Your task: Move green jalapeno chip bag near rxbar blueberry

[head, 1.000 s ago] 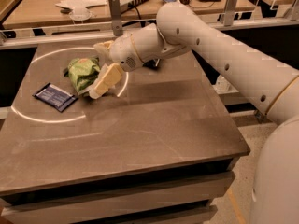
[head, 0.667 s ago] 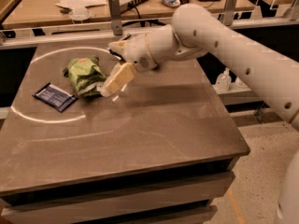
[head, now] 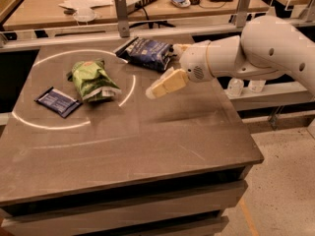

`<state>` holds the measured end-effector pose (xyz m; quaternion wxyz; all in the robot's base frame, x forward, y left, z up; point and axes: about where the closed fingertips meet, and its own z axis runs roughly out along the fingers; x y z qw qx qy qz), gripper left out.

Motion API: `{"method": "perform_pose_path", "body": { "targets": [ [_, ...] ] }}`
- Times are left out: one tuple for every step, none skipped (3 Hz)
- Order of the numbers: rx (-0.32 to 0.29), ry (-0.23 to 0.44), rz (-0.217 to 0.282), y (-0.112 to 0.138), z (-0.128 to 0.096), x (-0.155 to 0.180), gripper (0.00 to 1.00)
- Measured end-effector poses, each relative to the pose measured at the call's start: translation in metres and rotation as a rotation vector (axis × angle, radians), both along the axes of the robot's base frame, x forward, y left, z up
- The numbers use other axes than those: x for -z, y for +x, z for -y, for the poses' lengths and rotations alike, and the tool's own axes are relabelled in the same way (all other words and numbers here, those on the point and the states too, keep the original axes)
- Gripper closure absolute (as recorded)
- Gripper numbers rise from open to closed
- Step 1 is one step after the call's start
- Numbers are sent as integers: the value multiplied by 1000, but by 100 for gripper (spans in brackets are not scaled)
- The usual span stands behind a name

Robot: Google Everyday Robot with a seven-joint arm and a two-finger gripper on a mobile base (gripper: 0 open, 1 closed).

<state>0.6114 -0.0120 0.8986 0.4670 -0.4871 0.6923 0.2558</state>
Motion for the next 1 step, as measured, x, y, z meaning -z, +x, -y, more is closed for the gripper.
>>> {"method": "perform_pose_path", "body": {
  "targets": [
    [-1, 0, 0, 0, -1, 0, 0]
  ]
}}
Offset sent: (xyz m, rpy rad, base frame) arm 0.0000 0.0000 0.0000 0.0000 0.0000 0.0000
